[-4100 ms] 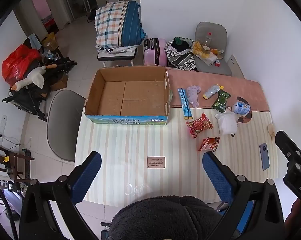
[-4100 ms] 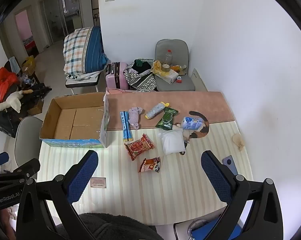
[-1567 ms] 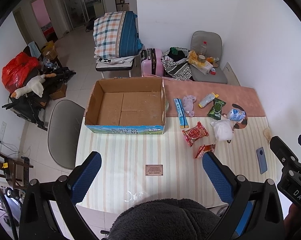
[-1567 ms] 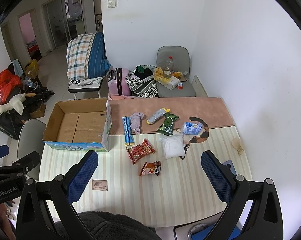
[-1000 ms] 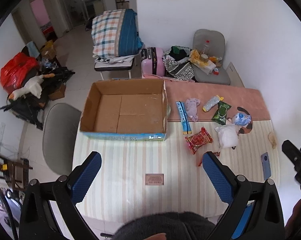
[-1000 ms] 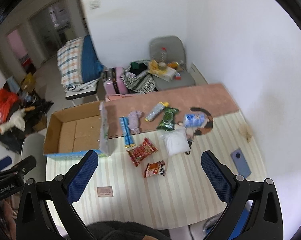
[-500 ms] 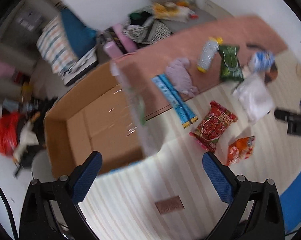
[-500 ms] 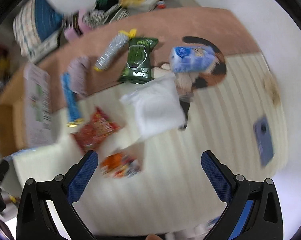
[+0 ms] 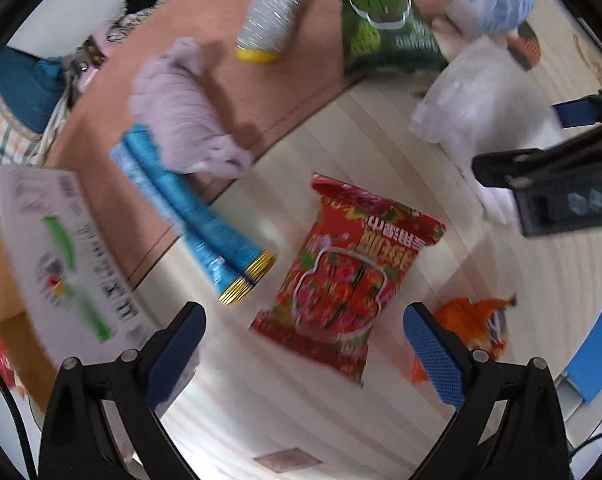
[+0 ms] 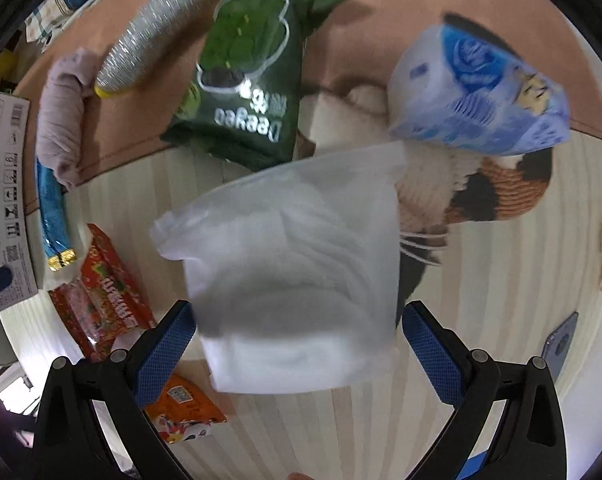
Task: Organize soft objects
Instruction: 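Grasp the red snack bag with the left tool while the right tool grasps the white bag, then carry both bags into the cardboard box and open both tools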
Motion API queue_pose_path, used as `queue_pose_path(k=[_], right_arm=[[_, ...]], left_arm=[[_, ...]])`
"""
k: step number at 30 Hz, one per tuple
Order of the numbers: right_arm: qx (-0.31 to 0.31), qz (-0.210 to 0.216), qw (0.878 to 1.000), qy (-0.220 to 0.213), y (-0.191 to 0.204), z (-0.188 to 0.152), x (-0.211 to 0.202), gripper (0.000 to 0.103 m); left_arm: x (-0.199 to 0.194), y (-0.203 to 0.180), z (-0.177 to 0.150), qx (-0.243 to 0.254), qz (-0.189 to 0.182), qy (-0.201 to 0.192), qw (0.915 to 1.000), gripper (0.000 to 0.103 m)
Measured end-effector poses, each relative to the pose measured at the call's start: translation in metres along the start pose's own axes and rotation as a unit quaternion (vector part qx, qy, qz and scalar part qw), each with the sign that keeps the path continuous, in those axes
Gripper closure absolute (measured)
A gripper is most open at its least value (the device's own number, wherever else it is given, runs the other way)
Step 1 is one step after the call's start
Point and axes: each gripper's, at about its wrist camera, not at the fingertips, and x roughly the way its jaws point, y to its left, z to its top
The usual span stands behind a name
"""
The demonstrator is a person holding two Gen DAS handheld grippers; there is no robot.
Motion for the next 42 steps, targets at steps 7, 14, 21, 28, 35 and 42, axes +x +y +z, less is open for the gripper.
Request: queue_pose_path(k=[7, 14, 21, 28, 35, 42], right_arm=[[-0.012, 0.009, 1.000, 0.014, -0.003, 0.000, 0.029, 0.000], [-0.011, 0.000, 1.000, 0.026, 0.008, -0.013, 0.038, 0.018], [0.029, 0.027, 0.999, 0.003, 0.007, -0.027, 0.020, 0.028], [-0.007, 0.078, 0.995, -0.062, 0.074, -0.053, -0.062, 0.028], [-0.051, 0.157, 0.979, -0.116, 0.204, -0.068, -0.148, 0.028], [-0.058, 0.150, 0.984, -0.081, 0.353, -0.020, -0.123, 0.028]], left_arm=[[0.029, -0.004, 0.013, -0.014, -0.034, 0.038, 0.9986, 0.043], [0.030, -0.014, 0.009, -0.055, -0.031, 0.034, 0.9974, 0.059], [-0.014, 0.016, -0.030, -0.180, -0.058, -0.017, 0.9818, 0.060], [-0.101, 0.075, -0.093, -0.272, -0.070, -0.097, 0.9550, 0.060], [-0.141, 0.205, -0.156, -0.354, -0.066, -0.119, 0.9252, 0.060], [-0.092, 0.334, -0.180, -0.414, -0.102, -0.070, 0.9018, 0.060]])
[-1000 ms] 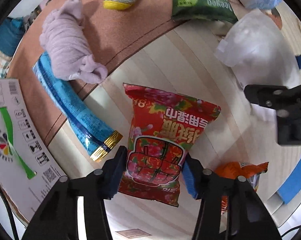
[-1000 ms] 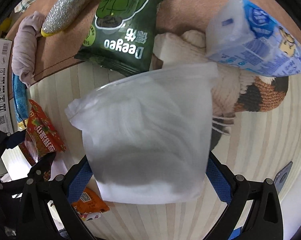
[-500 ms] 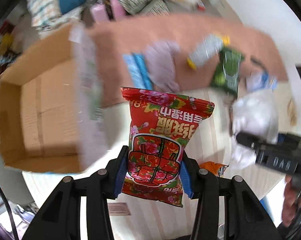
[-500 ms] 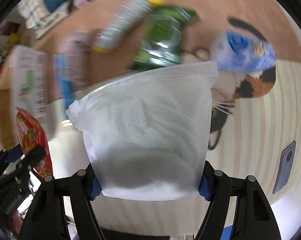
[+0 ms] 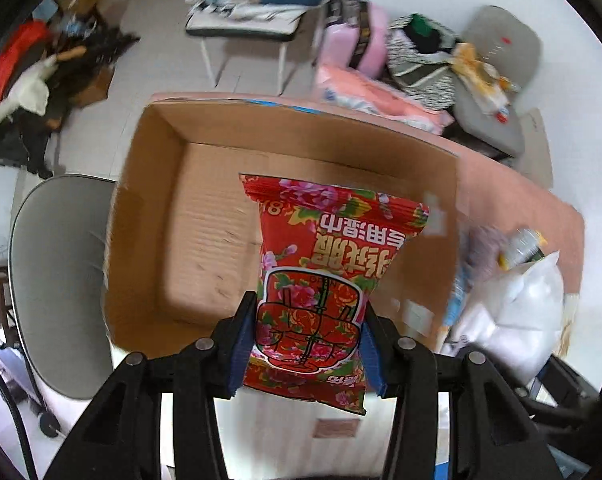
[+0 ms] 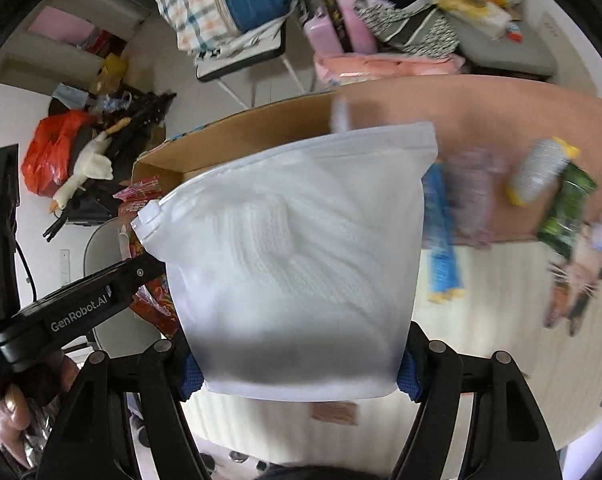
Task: Organize soft objects
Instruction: 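Carry both bags into the cardboard box and open both tools, then withdraw both tools from the box toward the remaining items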
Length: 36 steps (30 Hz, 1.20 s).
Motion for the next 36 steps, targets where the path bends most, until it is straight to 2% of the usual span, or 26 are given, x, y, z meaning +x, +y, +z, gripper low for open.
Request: queue_pose_path(k=[2, 4, 7, 11, 18, 21, 22, 23, 24, 27, 30, 32, 36], right_arm=[[0.005, -0.011, 1.000, 0.013, 0.025, 0.015, 0.023, 0.028], [0.010, -0.023, 0.999, 0.027, 0.041, 0.031, 0.052, 0.028], [0.018, -0.047, 0.998, 0.040, 0.051, 0.055, 0.095, 0.028], [0.023, -0.069, 0.996, 0.051, 0.056, 0.073, 0.128, 0.027], [0.028, -0.088, 0.993, 0.068, 0.056, 0.094, 0.166, 0.027], [0.014, -0.092, 0.993, 0.075, 0.062, 0.100, 0.176, 0.021], [0.006, -0.100, 0.992, 0.072, 0.063, 0.101, 0.178, 0.019], [-0.001, -0.109, 0.992, 0.064, 0.065, 0.103, 0.177, 0.013], [-0.003, -0.112, 0.992, 0.060, 0.067, 0.102, 0.175, 0.005], [-0.005, -0.105, 0.993, 0.056, 0.072, 0.100, 0.167, 0.002], [-0.010, -0.107, 0.993, 0.045, 0.080, 0.087, 0.155, 0.000], [-0.011, -0.106, 0.994, 0.040, 0.082, 0.081, 0.144, 0.000], [-0.025, -0.113, 0.993, 0.010, 0.083, 0.049, 0.103, 0.000]], left_arm=[[0.012, 0.020, 0.018, -0.005, 0.002, 0.013, 0.9999, 0.060], [0.038, 0.038, 0.039, -0.017, -0.015, 0.039, 0.9990, 0.060], [0.068, 0.051, 0.060, -0.013, -0.031, 0.074, 0.9967, 0.060], [0.102, 0.054, 0.078, 0.004, -0.037, 0.111, 0.9931, 0.060], [0.135, 0.051, 0.088, 0.002, -0.067, 0.155, 0.9856, 0.058], [0.138, 0.047, 0.088, 0.011, -0.069, 0.166, 0.9837, 0.057], [0.136, 0.046, 0.087, 0.014, -0.071, 0.166, 0.9836, 0.056], [0.136, 0.046, 0.088, 0.017, -0.071, 0.163, 0.9839, 0.050], [0.133, 0.047, 0.088, 0.020, -0.068, 0.158, 0.9848, 0.039], [0.120, 0.050, 0.086, 0.036, -0.047, 0.131, 0.9896, 0.018], [0.104, 0.056, 0.079, 0.044, -0.034, 0.114, 0.9919, 0.007], [0.091, 0.060, 0.073, 0.047, -0.030, 0.099, 0.9935, 0.002], [0.064, 0.071, 0.053, 0.048, -0.023, 0.062, 0.9967, 0.002]])
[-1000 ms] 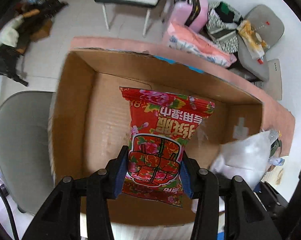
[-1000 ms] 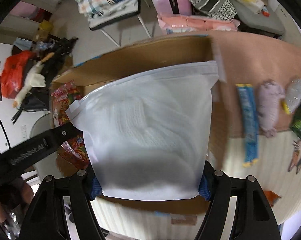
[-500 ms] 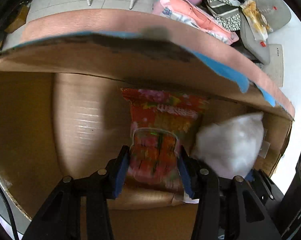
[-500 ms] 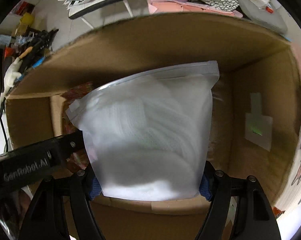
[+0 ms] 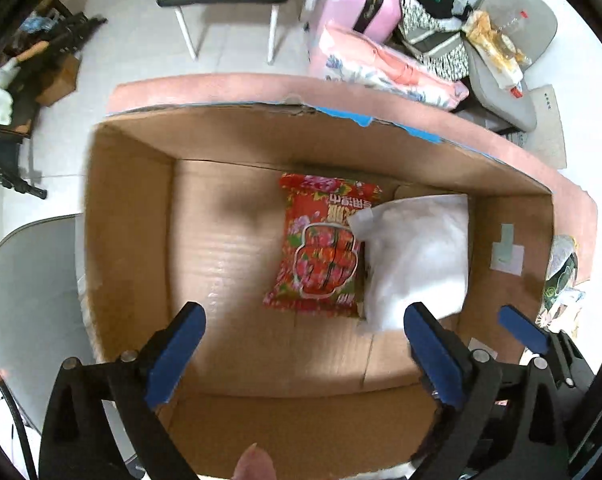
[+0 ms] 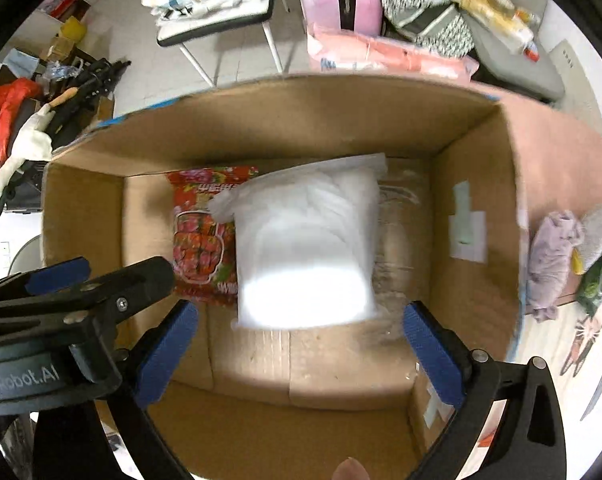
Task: Organize soft objects
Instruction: 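Withdraw both tools from the box toward the remaining items, then grasp the lavender sock with the left tool while the right tool grasps the green Deegao bag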
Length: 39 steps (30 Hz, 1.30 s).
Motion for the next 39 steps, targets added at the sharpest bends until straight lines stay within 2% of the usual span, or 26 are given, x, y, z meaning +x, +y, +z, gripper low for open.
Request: queue_pose_path(k=[4, 8, 18, 24, 28, 30, 33, 37, 39], right_arm=[[-0.003, 0.000, 1.000, -0.023, -0.007, -0.023, -0.026, 0.000], [-0.003, -0.007, 0.999, -0.050, -0.014, -0.046, -0.051, 0.000], [-0.013, -0.017, 0.993, -0.113, -0.015, -0.110, -0.106, 0.000], [-0.011, 0.009, 0.993, -0.119, -0.017, -0.137, -0.119, 0.000], [0.000, 0.032, 0.993, -0.112, -0.033, -0.145, -0.121, 0.000], [0.016, 0.057, 0.993, -0.104, -0.055, -0.147, -0.123, 0.000], [0.041, 0.067, 0.991, -0.105, -0.094, -0.149, -0.132, 0.000], [0.093, 0.064, 0.987, -0.114, -0.170, -0.149, -0.146, 0.000], [0.134, 0.050, 0.983, -0.119, -0.221, -0.146, -0.149, 0.000]], left_arm=[[-0.028, 0.007, -0.029, 0.002, 0.008, -0.044, 0.9990, 0.001], [-0.040, 0.003, -0.050, 0.002, 0.010, -0.075, 0.9971, 0.001], [-0.068, 0.001, -0.101, 0.003, 0.025, -0.136, 0.9903, 0.001], [-0.082, -0.002, -0.126, 0.011, 0.036, -0.154, 0.9874, 0.001], [-0.091, -0.022, -0.134, 0.027, 0.055, -0.166, 0.9842, 0.001], [-0.096, -0.039, -0.136, 0.039, 0.064, -0.173, 0.9820, 0.001], [-0.103, -0.072, -0.135, 0.056, 0.071, -0.185, 0.9786, 0.001], [-0.103, -0.141, -0.126, 0.092, 0.067, -0.190, 0.9751, 0.001], [-0.095, -0.173, -0.115, 0.113, 0.061, -0.183, 0.9748, 0.001]])
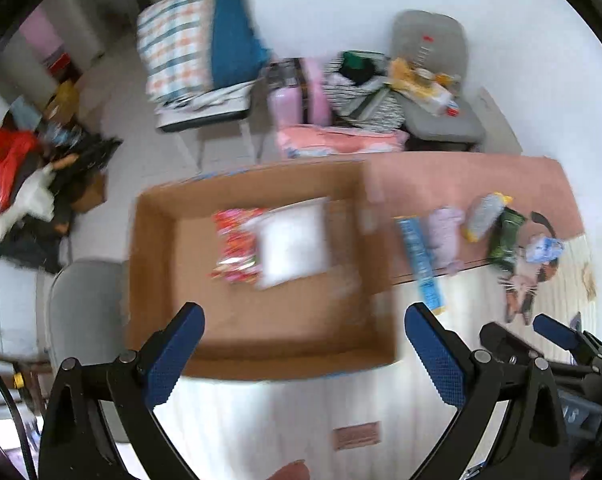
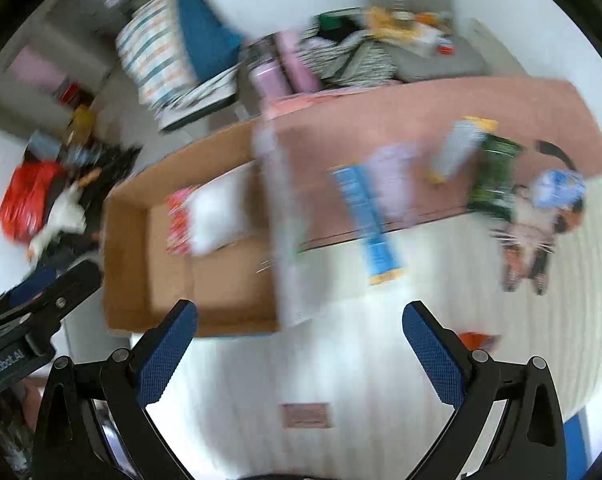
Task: Organize soft objects
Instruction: 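Grasp the lavender sock with the left tool while the right tool grasps the green Deegao bag, then carry the sock and green bag into the box and open both tools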
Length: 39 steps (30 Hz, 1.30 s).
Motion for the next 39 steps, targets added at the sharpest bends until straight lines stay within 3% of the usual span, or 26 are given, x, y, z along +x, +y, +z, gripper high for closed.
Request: queue_pose_path(k=[5, 9, 16, 20, 24, 28, 29, 30, 31, 33, 35, 39], right_arm=[[0.092, -0.042, 0.995, 0.008, -0.115, 0.052, 0.025, 0.000], [0.122, -0.055, 0.990, 0.041, -0.175, 0.091, 0.069, 0.000], [0.145, -0.051, 0.983, 0.096, -0.223, 0.129, 0.135, 0.006], [0.152, -0.046, 0.980, 0.116, -0.236, 0.140, 0.159, 0.014], [0.152, -0.047, 0.979, 0.127, -0.241, 0.146, 0.175, 0.016], [0.153, -0.054, 0.977, 0.136, -0.241, 0.152, 0.191, 0.016], [0.155, -0.054, 0.976, 0.142, -0.240, 0.153, 0.198, 0.017], [0.158, -0.055, 0.975, 0.150, -0.240, 0.152, 0.204, 0.025], [0.158, -0.062, 0.972, 0.162, -0.241, 0.152, 0.210, 0.031], [0.149, -0.075, 0.975, 0.150, -0.236, 0.155, 0.207, 0.056], [0.146, -0.076, 0.976, 0.146, -0.232, 0.155, 0.202, 0.062], [0.124, -0.063, 0.983, 0.124, -0.213, 0.149, 0.175, 0.063]], left_arm=[[0.066, -0.080, 0.042, 0.041, -0.046, 0.077, 0.9952, 0.003], [0.138, -0.129, 0.070, 0.047, -0.068, 0.154, 0.9846, 0.027], [0.228, -0.168, 0.090, 0.044, -0.069, 0.238, 0.9678, 0.027], [0.252, -0.178, 0.091, 0.044, -0.066, 0.259, 0.9625, 0.027], [0.268, -0.184, 0.086, 0.036, -0.071, 0.282, 0.9562, 0.046], [0.277, -0.190, 0.083, 0.043, -0.060, 0.281, 0.9570, 0.046], [0.279, -0.192, 0.081, 0.046, -0.057, 0.282, 0.9565, 0.053], [0.282, -0.192, 0.078, 0.049, -0.049, 0.285, 0.9560, 0.068], [0.284, -0.192, 0.076, 0.048, -0.046, 0.287, 0.9556, 0.068], [0.278, -0.190, 0.073, 0.043, -0.045, 0.274, 0.9597, 0.070], [0.262, -0.188, 0.071, 0.053, -0.040, 0.248, 0.9665, 0.071], [0.216, -0.179, 0.063, 0.061, -0.057, 0.203, 0.9757, 0.071]])
